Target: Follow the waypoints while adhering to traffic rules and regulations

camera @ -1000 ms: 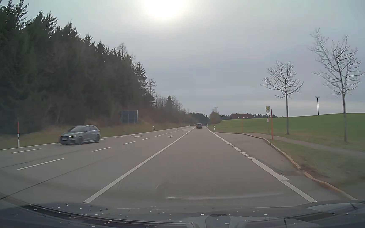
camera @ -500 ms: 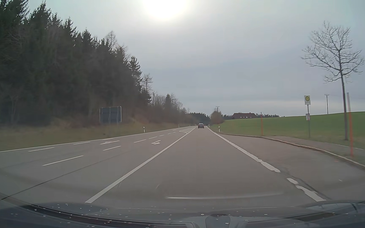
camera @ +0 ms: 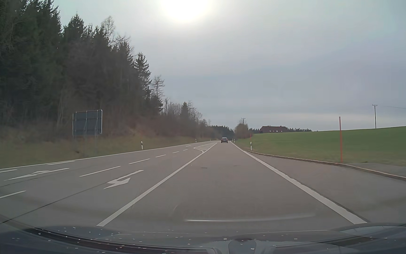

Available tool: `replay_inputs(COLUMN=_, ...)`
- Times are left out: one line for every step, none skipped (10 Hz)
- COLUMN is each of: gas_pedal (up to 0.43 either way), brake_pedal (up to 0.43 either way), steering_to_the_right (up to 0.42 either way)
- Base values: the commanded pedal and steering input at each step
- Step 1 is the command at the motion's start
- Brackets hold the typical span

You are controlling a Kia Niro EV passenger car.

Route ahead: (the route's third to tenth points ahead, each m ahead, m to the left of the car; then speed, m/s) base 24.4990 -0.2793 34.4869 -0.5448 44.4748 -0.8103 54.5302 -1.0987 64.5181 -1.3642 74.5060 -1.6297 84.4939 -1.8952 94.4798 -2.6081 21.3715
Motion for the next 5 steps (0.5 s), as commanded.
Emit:
replay_inputs(gas_pedal=0.228, brake_pedal=0.0, steering_to_the_right=0.0)
replay_inputs(gas_pedal=0.228, brake_pedal=0.0, steering_to_the_right=0.0)
replay_inputs(gas_pedal=0.228, brake_pedal=0.0, steering_to_the_right=0.0)
replay_inputs(gas_pedal=0.228, brake_pedal=0.0, steering_to_the_right=0.0)
replay_inputs(gas_pedal=0.228, brake_pedal=0.0, steering_to_the_right=0.0)
